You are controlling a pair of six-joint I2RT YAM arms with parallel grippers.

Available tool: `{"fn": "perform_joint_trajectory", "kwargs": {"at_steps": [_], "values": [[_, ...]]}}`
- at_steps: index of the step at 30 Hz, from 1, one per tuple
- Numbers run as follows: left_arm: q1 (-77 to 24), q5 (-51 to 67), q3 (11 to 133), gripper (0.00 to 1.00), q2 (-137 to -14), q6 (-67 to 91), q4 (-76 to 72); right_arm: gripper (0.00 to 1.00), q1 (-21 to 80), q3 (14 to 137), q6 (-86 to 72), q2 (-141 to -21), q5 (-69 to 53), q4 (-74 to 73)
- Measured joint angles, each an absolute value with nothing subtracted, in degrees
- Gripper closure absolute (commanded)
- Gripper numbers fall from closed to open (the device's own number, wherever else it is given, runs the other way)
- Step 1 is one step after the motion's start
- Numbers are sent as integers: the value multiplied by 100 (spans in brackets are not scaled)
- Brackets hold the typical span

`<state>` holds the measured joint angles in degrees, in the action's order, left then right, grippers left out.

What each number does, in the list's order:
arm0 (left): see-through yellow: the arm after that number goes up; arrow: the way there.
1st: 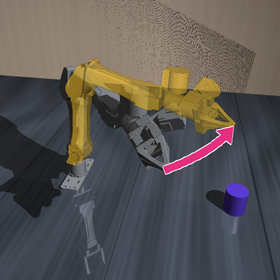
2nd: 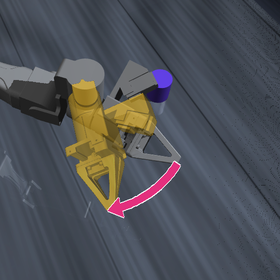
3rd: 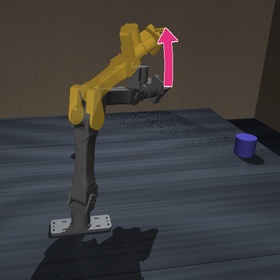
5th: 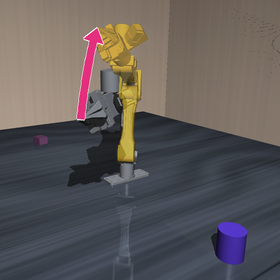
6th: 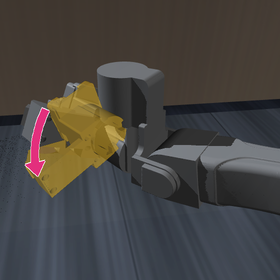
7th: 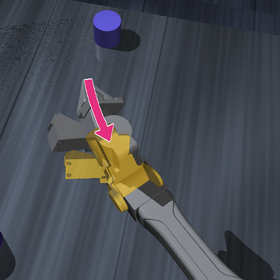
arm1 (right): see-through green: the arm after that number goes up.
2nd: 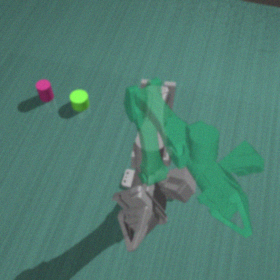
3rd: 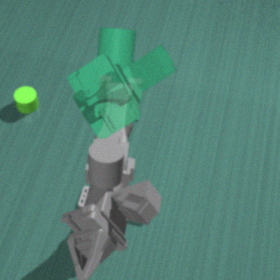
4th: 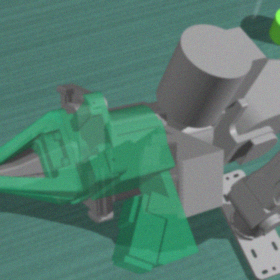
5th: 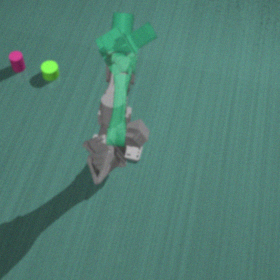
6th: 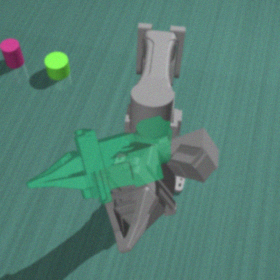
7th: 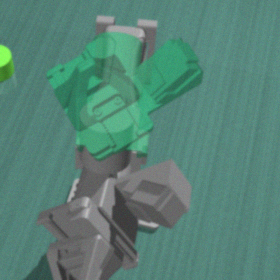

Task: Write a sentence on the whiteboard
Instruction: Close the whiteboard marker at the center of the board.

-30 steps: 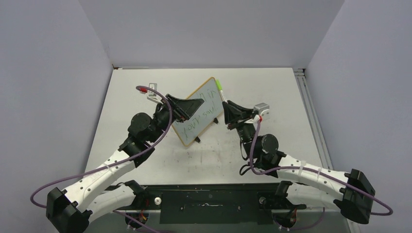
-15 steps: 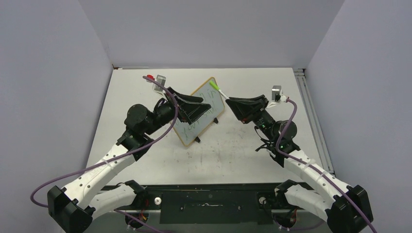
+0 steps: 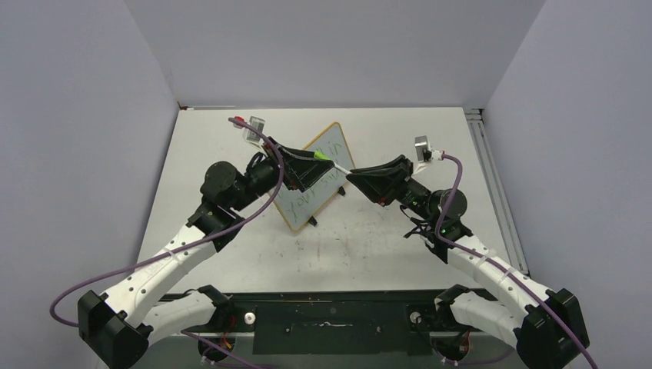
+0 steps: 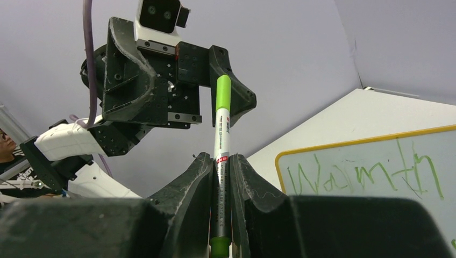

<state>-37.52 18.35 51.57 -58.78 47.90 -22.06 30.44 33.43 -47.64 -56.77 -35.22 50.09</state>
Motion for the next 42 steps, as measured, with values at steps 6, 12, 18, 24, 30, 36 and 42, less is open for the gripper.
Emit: {"fn": "perform_joint_trajectory", "kwargs": {"at_steps": [6,12,18,24,30,36,42], "values": [[-3669,1747,5157,51,-5870,4934,-2224,95,3044,3363,-4836,-5680,-3710,5011],[-3658,1739,5157,60,-5867,5078,-2329,95,3044,3415,-4921,-5686,-3800,5063],[-3649,1743,5153,80,-5867,5227,-2410,95,3044,3424,-5022,-5704,-3804,5227],[-3625,1774,5105,100,-5872,5454,-2637,95,3046,3441,-5065,-5800,-3861,5398],[-3621,1826,5015,100,-5881,5561,-2873,95,3048,3441,-5087,-5802,-3889,5474],[-3645,1813,4980,100,-5907,5572,-3000,95,3083,3439,-5085,-5795,-3802,5483],[-3872,1472,4980,100,-5907,5430,-3142,95,3122,3437,-5109,-5784,-3688,5627]]}}
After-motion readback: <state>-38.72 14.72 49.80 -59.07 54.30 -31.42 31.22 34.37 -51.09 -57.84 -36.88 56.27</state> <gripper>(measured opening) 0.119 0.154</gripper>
